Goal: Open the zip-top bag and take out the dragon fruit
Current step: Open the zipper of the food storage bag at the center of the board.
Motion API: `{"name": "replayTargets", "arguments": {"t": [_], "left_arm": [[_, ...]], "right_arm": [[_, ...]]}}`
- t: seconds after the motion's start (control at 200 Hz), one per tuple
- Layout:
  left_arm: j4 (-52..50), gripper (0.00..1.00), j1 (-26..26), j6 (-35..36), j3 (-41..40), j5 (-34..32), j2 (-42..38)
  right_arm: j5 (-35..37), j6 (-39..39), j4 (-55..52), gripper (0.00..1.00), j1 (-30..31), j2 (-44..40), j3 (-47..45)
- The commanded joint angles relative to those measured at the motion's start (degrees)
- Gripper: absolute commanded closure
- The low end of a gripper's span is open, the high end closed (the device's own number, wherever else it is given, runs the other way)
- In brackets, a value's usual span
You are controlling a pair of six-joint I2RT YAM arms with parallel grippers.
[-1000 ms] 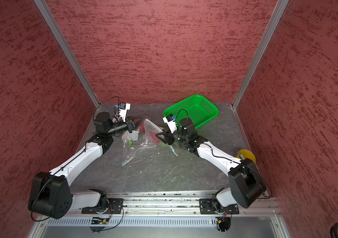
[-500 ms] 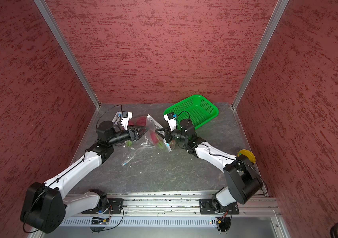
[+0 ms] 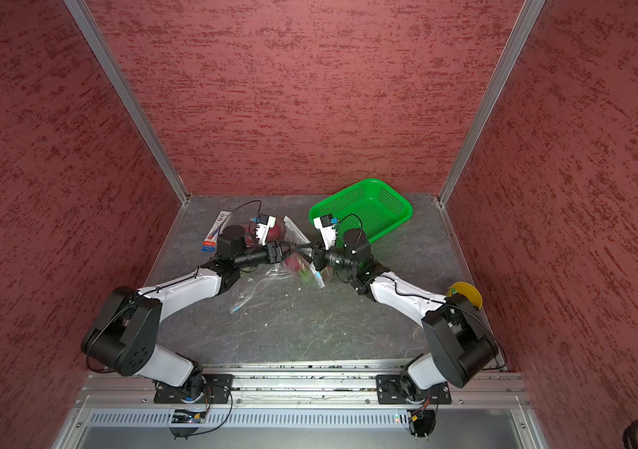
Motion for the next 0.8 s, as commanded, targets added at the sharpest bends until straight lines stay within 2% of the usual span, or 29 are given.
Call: {"name": "replayTargets", "arguments": {"t": [0.0, 0.025, 0.11, 0.185, 0.23, 0.456, 0.701, 0.792], "left_arm": [[7.5, 0.91, 0.0, -2.3, 0.2, 1.8, 1.1], [7.6, 1.00, 0.3, -2.5, -0.2, 1.8, 0.9], [7.7, 1.00, 1.5, -2.8, -1.6, 2.1, -0.1], [7.0, 1.00, 2.8, -2.7, -3.3, 1.8, -1.5], [6.2, 1.00, 3.8, -2.6, -4.2, 1.4, -2.4], [3.4, 1.00, 7.7, -1.3, -7.4, 0.7, -4.7], [5.9, 1.00, 7.9, -1.4, -8.5, 2.5, -4.3], [7.3, 1.00, 7.8, -2.3, -8.7, 2.8, -3.7]], "right_arm": [[0.7, 0.5, 1.7, 0.82, 0.0, -3.1, -0.5], [0.8, 0.4, 1.5, 0.81, 0.1, -3.3, -0.5], [1.3, -0.6, 0.0, 0.77, 0.0, -4.0, 0.2], [1.8, -2.3, -2.7, 0.56, -0.1, -4.4, 1.5], [2.0, -3.4, -4.7, 0.51, -0.2, -4.7, 2.6], [4.9, -7.0, -10.2, 0.44, -1.6, -6.5, 5.1], [9.7, -5.4, -9.5, 0.42, -3.4, -3.5, 4.7], [7.1, -5.0, -9.2, 0.33, -3.3, 0.4, 6.0]]}}
